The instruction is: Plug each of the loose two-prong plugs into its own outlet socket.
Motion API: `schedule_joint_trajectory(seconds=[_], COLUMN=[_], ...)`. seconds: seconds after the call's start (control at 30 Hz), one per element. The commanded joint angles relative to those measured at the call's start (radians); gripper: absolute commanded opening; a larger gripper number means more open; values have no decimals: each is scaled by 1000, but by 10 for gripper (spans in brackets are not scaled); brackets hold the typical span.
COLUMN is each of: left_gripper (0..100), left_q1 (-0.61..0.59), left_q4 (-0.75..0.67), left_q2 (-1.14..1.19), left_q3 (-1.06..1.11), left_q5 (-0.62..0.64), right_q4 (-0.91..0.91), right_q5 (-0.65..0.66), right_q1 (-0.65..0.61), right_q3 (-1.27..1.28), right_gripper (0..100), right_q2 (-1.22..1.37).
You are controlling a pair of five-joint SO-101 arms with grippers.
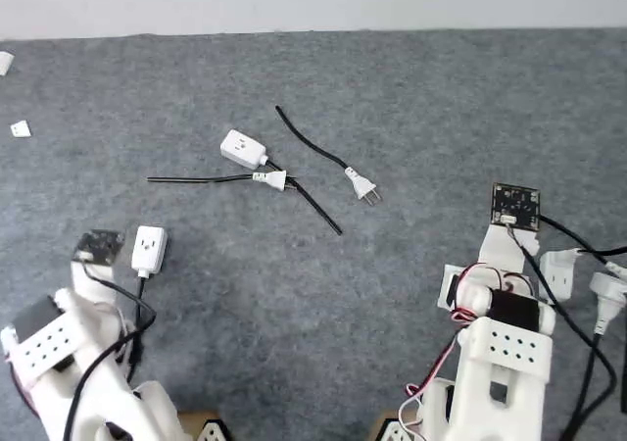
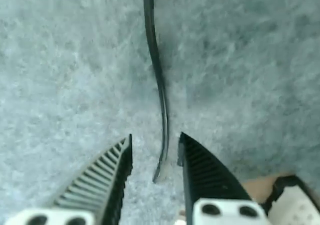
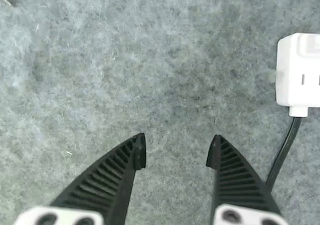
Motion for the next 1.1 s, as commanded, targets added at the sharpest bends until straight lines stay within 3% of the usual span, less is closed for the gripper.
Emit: schedule_joint_trajectory(seconds=[0.0,0.7,0.77,0.9,1.07], left_gripper=[175,172,149,6,12], left_q1=[-11,-15,-12,-9,-9], left_q4=[-80,-219,-218,-218,-218], left_q2=[-6,-8,-8,-8,-8], left_q3=[62,196,199,200,202], left_q5=[-21,-117,-118,-120,-120], right_q4=[-35,-39,-39,-39,-39], right_q5=[8,5,5,5,5], right_q1=[-5,-5,-5,-4,-4], right_q3=[-3,5,5,5,5], right_gripper=[208,208,208,208,208], right_q2=[-21,-21,-21,-21,-21])
